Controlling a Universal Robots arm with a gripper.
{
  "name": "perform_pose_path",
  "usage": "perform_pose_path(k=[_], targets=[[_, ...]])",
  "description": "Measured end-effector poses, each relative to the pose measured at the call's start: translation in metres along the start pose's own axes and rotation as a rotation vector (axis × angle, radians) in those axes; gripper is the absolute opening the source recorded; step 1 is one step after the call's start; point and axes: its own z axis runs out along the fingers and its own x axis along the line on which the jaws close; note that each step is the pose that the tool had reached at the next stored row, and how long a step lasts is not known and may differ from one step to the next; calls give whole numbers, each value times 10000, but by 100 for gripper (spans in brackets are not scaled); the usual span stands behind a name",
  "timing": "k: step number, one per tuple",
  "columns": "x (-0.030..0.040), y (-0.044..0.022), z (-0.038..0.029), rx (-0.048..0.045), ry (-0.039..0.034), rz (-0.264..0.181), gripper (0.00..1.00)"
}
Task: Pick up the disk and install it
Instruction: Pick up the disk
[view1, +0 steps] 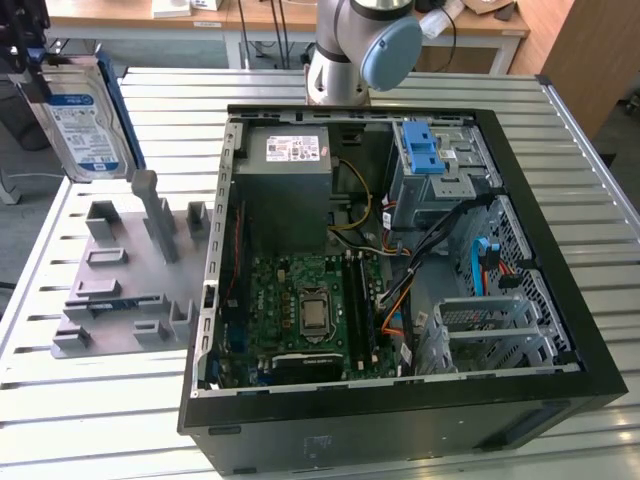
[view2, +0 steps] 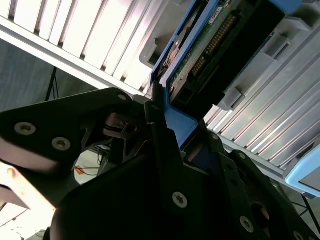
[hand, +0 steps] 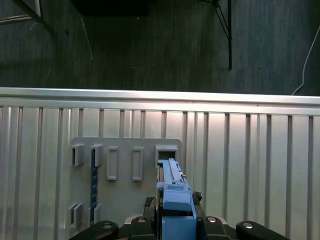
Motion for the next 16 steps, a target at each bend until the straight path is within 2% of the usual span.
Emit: perform_pose_path(k=[16], targets=[[3,3,-262,-2,1,0,36]])
